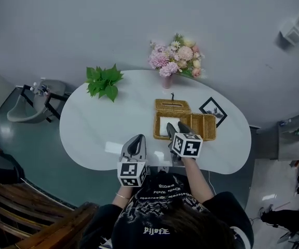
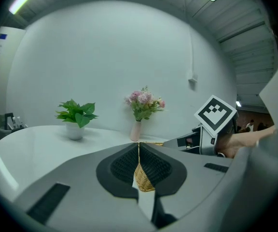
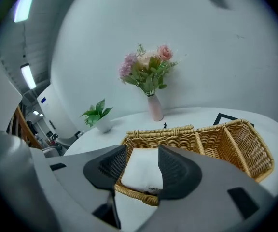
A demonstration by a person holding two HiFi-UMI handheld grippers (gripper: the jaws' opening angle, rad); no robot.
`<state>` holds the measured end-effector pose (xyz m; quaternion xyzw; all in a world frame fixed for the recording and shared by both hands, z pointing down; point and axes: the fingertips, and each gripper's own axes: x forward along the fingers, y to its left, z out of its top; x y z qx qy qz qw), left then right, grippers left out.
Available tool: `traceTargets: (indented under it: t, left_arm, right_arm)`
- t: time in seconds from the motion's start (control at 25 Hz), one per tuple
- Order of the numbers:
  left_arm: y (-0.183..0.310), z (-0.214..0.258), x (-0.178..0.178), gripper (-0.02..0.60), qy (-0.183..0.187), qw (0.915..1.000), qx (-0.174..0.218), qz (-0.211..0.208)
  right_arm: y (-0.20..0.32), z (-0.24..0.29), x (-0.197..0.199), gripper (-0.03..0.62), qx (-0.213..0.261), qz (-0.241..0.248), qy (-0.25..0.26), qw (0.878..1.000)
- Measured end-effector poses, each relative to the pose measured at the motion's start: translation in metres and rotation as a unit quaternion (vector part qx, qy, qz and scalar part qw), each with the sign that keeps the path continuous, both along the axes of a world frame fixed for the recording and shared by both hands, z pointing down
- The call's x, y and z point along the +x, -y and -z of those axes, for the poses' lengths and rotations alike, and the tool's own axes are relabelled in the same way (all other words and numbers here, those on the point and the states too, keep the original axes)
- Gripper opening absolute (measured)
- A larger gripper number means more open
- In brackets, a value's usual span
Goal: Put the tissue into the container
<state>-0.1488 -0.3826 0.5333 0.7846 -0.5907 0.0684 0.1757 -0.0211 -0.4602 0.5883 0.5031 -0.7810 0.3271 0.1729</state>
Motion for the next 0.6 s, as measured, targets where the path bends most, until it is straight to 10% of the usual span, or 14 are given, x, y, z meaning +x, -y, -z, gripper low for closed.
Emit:
traceTargets:
  t: [0.6]
  left_arm:
    - [0.000,0.006,0.032,0.026,-0.033,0.9974,0.022,-0.060]
  right_arm:
    - [-0.049,0.025,0.025,0.167,0.113,0.013,-0.045,0.993]
